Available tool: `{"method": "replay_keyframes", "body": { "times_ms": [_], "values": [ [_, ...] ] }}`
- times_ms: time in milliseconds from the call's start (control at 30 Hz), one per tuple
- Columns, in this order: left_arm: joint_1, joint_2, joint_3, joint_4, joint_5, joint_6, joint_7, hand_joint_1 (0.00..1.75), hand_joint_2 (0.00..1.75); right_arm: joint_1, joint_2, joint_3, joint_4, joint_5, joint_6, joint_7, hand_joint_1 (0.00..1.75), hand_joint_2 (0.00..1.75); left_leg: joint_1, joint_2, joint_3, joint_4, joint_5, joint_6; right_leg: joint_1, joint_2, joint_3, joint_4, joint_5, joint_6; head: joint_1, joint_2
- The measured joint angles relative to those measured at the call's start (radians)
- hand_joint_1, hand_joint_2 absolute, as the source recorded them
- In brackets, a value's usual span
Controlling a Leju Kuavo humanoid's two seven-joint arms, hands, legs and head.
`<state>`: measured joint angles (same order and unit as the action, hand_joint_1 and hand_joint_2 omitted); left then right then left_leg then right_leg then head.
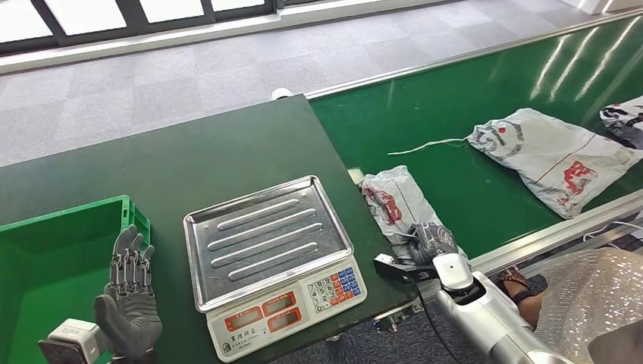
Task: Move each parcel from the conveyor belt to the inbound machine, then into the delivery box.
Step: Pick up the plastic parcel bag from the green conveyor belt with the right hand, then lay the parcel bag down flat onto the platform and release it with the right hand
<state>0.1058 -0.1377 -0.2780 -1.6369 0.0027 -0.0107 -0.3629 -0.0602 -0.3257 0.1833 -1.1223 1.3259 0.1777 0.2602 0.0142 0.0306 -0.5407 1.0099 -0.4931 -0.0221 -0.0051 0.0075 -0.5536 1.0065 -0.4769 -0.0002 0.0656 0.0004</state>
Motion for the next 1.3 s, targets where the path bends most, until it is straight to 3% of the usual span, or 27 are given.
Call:
{"method": "replay_keyframes", "body": {
  "times_ms": [100,233,400,500,633,767,1300],
  "values": [
    [0.001,0.0,0.003,0.0,0.001,0.0,-0.002,0.0,0.0,-0.003,0.004,0.008,0.0,0.011,-0.052,0.003,1.75,1.75,0.001,0.0,0.0,0.0,0.0,-0.001,0.001,0.0,0.0,0.0,0.0,-0.001,0.0,0.0],
    [0.026,0.0,0.018,-0.024,0.002,0.009,-0.012,0.0,0.0,0.003,0.051,0.006,-0.039,0.05,-0.338,0.009,1.75,1.75,0.001,0.0,-0.005,-0.001,0.002,-0.002,0.0,-0.001,-0.004,0.001,0.001,-0.003,0.0,0.0],
    [0.045,-0.008,0.029,-0.049,-0.009,-0.011,-0.019,0.0,0.0,0.063,0.167,-0.074,-0.334,-0.004,-0.735,-0.111,1.75,1.75,0.001,-0.01,-0.005,-0.001,0.008,-0.004,0.001,-0.01,-0.013,0.001,0.002,-0.005,0.0,0.0],
    [0.04,-0.015,0.029,-0.037,-0.019,-0.023,-0.026,0.0,0.0,0.123,0.245,-0.116,-0.532,0.021,-0.855,-0.206,1.75,1.75,0.001,-0.019,-0.008,-0.002,0.009,-0.004,0.001,-0.018,-0.012,0.001,0.0,-0.006,0.0,0.0],
    [0.031,-0.017,0.029,-0.013,-0.026,-0.033,-0.04,0.0,0.0,0.168,0.308,-0.137,-0.688,0.053,-0.876,-0.262,1.75,1.75,-0.001,-0.018,-0.009,-0.002,0.008,-0.004,0.001,-0.018,-0.013,0.001,0.0,-0.006,0.0,0.0],
    [0.03,-0.017,0.028,0.002,-0.028,-0.042,-0.049,0.0,0.0,0.199,0.34,-0.141,-0.767,0.076,-0.876,-0.262,1.75,1.75,-0.004,-0.018,-0.009,-0.002,0.008,-0.002,0.0,-0.018,-0.013,0.001,0.0,-0.005,0.0,0.0],
    [0.022,-0.017,0.027,0.033,-0.028,-0.044,-0.051,0.0,0.0,0.232,0.373,-0.146,-0.848,0.083,-0.875,-0.259,1.75,1.75,-0.005,-0.018,-0.009,-0.002,0.009,-0.001,-0.002,-0.018,-0.013,0.001,0.001,-0.003,0.0,0.0]
  ]
}}
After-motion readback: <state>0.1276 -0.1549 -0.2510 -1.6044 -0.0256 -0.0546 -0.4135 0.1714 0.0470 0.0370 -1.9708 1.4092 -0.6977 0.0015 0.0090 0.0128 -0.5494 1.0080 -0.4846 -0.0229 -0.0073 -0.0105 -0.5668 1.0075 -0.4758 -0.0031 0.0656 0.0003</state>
